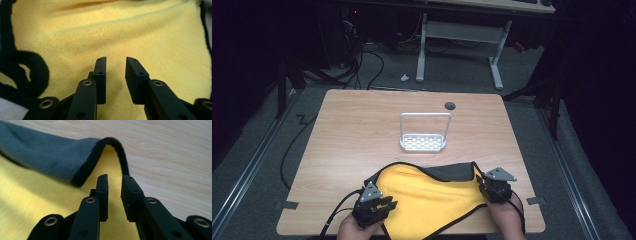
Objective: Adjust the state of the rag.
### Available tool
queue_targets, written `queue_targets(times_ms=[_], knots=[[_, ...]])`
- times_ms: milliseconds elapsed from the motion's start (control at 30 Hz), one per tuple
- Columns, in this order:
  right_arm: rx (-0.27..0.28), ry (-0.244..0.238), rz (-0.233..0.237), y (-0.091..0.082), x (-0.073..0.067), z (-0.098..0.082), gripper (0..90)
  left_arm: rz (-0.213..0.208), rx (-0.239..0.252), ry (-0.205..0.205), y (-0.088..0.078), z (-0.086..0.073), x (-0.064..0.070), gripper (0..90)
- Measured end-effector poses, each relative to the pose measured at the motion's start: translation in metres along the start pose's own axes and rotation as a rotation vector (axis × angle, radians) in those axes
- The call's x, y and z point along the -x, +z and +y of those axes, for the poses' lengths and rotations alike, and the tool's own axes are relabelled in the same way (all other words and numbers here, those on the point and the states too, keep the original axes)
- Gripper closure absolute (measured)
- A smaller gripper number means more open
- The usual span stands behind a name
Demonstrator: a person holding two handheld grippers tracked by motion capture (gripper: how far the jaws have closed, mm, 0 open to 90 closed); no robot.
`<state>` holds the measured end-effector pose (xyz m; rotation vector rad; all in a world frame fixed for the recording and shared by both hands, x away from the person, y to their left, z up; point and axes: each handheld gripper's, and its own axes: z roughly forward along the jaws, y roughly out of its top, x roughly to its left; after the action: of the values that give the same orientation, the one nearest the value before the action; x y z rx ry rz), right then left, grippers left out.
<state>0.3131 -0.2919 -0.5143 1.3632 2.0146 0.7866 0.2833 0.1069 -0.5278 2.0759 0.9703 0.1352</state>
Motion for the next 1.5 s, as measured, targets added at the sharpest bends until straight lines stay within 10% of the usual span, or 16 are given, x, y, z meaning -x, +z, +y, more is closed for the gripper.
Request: queue_targets(times_ms=[367, 867, 1067, 1167, 1500], knots=[[-0.059, 0.01, 0.011, 0.017, 0.002, 0.002, 77.3, 0.024, 0.004, -0.006, 0.0, 0.002, -0.013, 77.5], [-0.051, 0.012, 0.088, -0.032, -0.023, -0.037, 76.8, 0.102, 0.03, -0.063, 0.01, 0.026, -0.063, 78.3], [-0.048, -0.008, 0.092, -0.047, -0.034, -0.043, 69.0, 0.105, 0.022, -0.074, 0.013, 0.031, -0.063, 72.0], [0.022, -0.004, 0.166, -0.057, -0.043, -0.038, 63.6, 0.087, 0.031, -0.043, 0.005, 0.03, -0.052, 70.2], [0.068, 0.024, 0.232, -0.04, -0.051, -0.012, 60.9, 0.086, 0.005, 0.002, 0.007, 0.02, -0.041, 66.2]])
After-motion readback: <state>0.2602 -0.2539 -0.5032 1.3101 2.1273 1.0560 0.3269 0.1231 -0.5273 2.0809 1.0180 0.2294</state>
